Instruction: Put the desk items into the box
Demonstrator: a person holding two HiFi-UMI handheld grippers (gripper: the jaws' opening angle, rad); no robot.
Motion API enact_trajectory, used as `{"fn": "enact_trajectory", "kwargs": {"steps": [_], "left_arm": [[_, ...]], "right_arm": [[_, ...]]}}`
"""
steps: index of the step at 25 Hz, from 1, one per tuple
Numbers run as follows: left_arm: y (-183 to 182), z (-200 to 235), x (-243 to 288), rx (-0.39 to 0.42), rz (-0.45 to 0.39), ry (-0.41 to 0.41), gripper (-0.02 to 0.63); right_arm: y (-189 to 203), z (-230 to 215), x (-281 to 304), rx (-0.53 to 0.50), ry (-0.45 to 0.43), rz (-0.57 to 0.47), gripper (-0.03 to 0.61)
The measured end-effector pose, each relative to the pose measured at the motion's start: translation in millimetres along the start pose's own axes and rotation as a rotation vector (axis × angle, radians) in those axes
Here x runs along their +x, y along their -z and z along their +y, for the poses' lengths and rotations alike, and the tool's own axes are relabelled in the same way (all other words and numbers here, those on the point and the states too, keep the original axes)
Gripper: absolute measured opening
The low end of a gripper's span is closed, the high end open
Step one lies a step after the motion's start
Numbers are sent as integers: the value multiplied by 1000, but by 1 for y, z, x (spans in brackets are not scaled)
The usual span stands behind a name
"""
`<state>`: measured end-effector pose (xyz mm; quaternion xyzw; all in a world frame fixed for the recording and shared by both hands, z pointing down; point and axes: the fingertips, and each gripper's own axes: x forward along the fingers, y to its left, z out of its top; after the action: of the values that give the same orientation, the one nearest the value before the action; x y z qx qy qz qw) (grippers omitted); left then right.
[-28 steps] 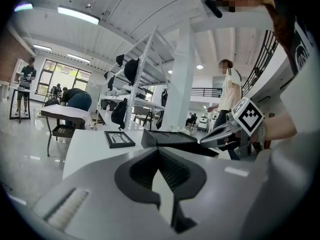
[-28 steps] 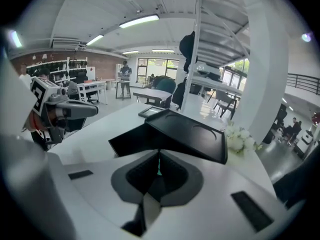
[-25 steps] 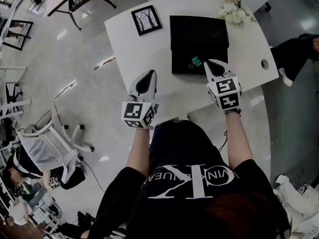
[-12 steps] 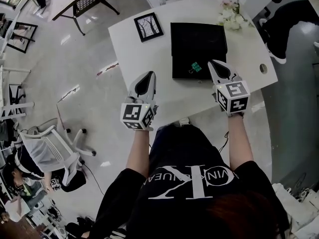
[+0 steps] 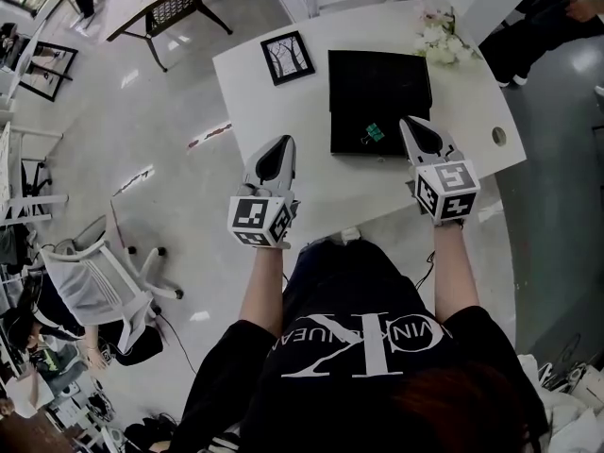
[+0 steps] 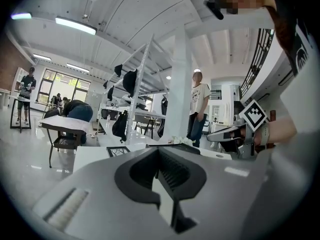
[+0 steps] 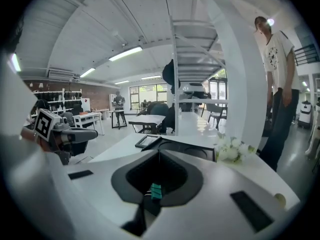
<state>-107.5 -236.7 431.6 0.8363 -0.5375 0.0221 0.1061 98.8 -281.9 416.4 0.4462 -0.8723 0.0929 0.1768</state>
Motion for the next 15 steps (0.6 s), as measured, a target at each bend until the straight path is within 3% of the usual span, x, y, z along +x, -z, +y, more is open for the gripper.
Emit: {"fn": "enact_trajectory", "kwargs": {"steps": [15], "left_arm": [[-26, 7, -9, 26, -42, -17, 11]], "right_arm": [[-21, -1, -20, 5, 29, -109, 17]]}}
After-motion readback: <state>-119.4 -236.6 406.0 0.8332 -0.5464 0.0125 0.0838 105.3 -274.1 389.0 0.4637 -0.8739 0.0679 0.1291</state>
